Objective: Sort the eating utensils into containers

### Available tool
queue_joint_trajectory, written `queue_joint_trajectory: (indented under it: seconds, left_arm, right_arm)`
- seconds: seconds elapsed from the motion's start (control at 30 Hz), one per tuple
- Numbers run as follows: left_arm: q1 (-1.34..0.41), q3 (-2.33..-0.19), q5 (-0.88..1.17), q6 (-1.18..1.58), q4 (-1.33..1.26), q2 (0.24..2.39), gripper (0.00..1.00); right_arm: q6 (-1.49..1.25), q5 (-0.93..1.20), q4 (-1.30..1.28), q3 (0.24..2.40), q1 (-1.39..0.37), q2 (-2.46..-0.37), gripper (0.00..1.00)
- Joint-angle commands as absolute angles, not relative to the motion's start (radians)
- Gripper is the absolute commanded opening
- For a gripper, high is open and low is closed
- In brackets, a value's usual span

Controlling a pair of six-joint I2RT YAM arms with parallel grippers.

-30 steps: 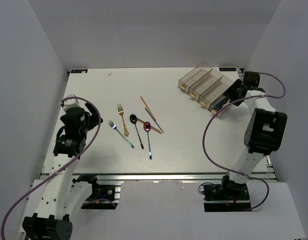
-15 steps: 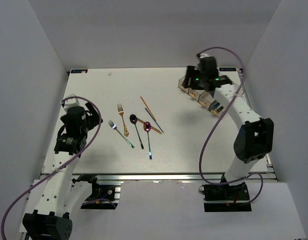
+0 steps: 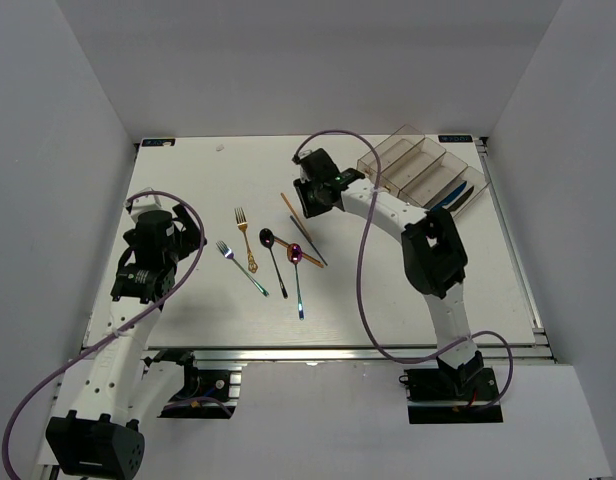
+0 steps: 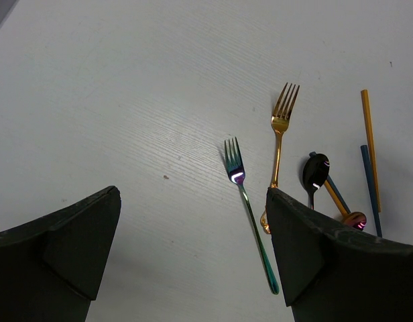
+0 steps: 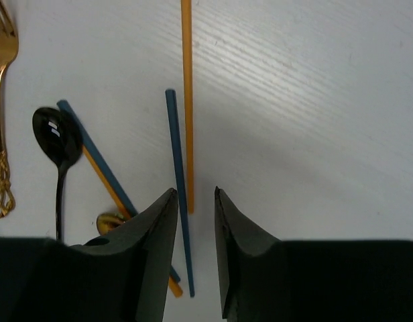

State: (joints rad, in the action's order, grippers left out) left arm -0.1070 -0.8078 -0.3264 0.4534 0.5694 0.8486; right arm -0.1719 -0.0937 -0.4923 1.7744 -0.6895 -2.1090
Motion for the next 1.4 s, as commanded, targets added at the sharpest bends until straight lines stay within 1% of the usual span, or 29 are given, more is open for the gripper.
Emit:
queue_joint_trajectory:
  seconds: [0.0, 0.13, 0.27, 0.33, 0.37, 0.4, 0.47, 0.67, 0.83, 0.9, 1.2, 1.3, 1.33, 1.37]
  left_arm:
    - [-0.11, -0.815, -0.336, 0.454, 0.572, 0.844, 0.98]
    - [-0.11, -0.813, -0.333, 0.454, 0.569, 0.838, 0.98]
    - [-0.11, -0.816, -0.327, 0.453, 0.569, 0.844, 0.98]
    - [-0.109, -0.816, -0.331, 0.453, 0.572, 0.842, 0.98]
    - [-0.11, -0.815, -0.331, 0.453, 0.572, 0.839, 0.98]
    - [-0.109, -0.816, -0.334, 0.453, 0.571, 0.836, 0.98]
    - [-0.11, -0.815, -0.333, 0.453, 0.569, 0.833, 0.98]
    - [-0.11, -0.815, -0.327, 0.453, 0.571, 0.839, 0.98]
    - [-0.109, -0.81, -0.33, 0.453, 0.569, 0.822, 0.98]
    - [-0.11, -0.81, -0.327, 0.453, 0.569, 0.822, 0.98]
    - [-0.11, -0.81, -0.318, 0.451, 0.569, 0.818, 0.98]
    - [-0.11, -0.811, -0.318, 0.451, 0.569, 0.816, 0.98]
    - [-0.11, -0.81, -0.316, 0.451, 0.569, 0.815, 0.98]
    - [-0.11, -0.811, -0.316, 0.451, 0.568, 0.812, 0.98]
  right_arm:
    - [-0.135, -0.106, -0.5, 1.923, -0.687, -2.183, 0.33]
    - [-0.14, -0.11, -0.514, 1.902, -0.726, -2.172, 0.33]
    - [-0.26, -0.196, -0.518, 1.789, -0.767, -2.108, 0.34]
    - [-0.31, -0.221, -0.491, 1.711, -0.802, -2.042, 0.38]
    - [-0.328, -0.244, -0.465, 1.665, -0.816, -2.016, 0.44]
    - [-0.362, -0.261, -0.442, 1.593, -0.843, -1.979, 0.47]
    - [-0.391, -0.297, -0.443, 1.546, -0.868, -1.959, 0.53]
    - [-0.445, -0.284, -0.457, 1.477, -0.936, -1.963, 0.53]
    - [-0.465, -0.278, -0.466, 1.479, -0.945, -2.026, 0.47]
    - [-0.471, -0.273, -0.463, 1.482, -0.946, -2.046, 0.42]
    - [-0.491, -0.259, -0.479, 1.488, -0.963, -2.098, 0.34]
    - [-0.5, -0.255, -0.482, 1.463, -0.966, -2.103, 0.25]
    - [-0.505, -0.255, -0.486, 1.457, -0.968, -2.103, 0.18]
    - [-0.506, -0.256, -0.489, 1.45, -0.974, -2.103, 0.15]
